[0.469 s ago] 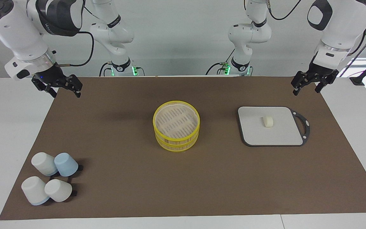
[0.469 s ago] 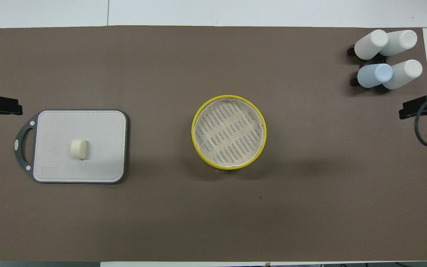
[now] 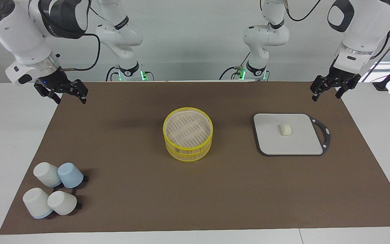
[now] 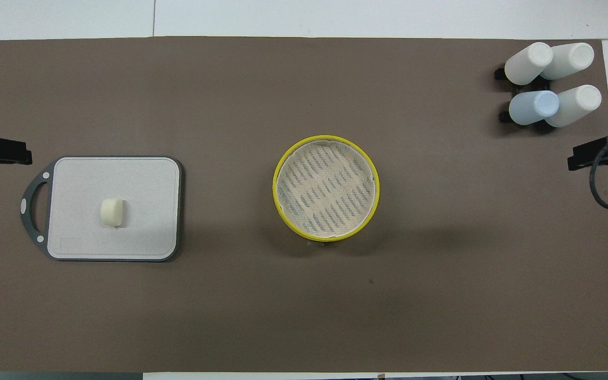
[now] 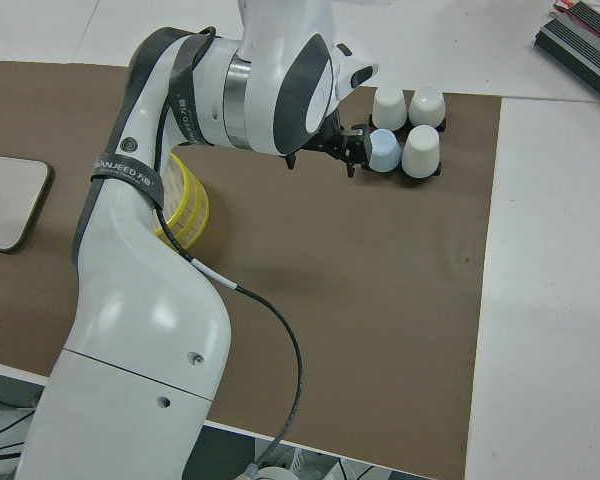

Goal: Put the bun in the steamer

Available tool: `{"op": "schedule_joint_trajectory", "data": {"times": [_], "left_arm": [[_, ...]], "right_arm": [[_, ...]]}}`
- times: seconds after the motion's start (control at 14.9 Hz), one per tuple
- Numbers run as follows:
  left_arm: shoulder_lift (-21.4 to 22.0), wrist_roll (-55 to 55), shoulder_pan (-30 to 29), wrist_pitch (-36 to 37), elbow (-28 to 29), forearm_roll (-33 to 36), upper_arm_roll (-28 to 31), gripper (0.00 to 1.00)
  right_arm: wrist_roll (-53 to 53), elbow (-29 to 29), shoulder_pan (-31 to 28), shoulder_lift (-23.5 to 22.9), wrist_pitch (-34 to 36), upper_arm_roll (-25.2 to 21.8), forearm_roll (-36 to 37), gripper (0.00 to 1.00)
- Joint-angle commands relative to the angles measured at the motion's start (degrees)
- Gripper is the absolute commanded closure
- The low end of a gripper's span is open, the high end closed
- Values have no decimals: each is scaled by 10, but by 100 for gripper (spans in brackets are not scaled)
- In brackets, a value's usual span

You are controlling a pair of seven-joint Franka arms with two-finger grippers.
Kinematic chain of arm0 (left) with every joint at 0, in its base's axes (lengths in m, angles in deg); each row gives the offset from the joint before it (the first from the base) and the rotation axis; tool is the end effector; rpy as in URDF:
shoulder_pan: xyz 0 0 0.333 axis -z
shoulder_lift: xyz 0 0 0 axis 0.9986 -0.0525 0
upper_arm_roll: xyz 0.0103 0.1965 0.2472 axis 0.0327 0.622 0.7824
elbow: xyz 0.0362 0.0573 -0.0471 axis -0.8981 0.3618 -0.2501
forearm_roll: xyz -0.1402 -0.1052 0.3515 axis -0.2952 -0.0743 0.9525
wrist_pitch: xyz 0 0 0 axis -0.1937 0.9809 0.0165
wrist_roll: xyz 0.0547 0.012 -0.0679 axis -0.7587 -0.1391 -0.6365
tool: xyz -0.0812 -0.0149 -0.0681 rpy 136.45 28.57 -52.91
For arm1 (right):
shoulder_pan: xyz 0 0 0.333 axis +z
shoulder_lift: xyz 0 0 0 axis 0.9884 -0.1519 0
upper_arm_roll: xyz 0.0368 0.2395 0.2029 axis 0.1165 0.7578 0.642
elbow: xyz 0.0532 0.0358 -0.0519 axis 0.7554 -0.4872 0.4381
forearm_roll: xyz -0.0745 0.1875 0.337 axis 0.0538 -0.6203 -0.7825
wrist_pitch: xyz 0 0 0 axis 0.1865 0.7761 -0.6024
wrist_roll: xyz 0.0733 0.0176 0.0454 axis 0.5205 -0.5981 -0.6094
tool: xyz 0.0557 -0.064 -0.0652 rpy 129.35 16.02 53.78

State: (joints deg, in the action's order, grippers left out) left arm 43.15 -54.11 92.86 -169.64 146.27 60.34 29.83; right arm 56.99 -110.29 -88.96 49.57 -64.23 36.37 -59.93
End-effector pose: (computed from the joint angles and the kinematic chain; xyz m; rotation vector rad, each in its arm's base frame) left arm 0.5460 0.0079 0.6047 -3.1119 -0.0327 -0.1696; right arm 0.5551 -0.0601 0.5803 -3.1355 0.0613 0.0750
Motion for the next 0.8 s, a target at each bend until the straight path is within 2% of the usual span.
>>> {"op": "schedule_joint_trajectory", "data": {"times": [0.0, 0.2, 0.54, 0.74], "left_arm": [[15, -21, 9, 23, 6, 11, -1, 0], [20, -20, 13, -10, 32, 11, -1, 0], [14, -11, 32, -24, 60, 11, -1, 0], [6, 26, 26, -105, 124, 11, 0, 0]], "right_arm": [[-4, -20, 11, 19, 14, 5, 1, 0], [28, -24, 39, 19, 10, 5, 1, 0], [194, -26, 172, -6, -11, 5, 0, 0], [271, -33, 238, -34, -53, 5, 0, 0]]}}
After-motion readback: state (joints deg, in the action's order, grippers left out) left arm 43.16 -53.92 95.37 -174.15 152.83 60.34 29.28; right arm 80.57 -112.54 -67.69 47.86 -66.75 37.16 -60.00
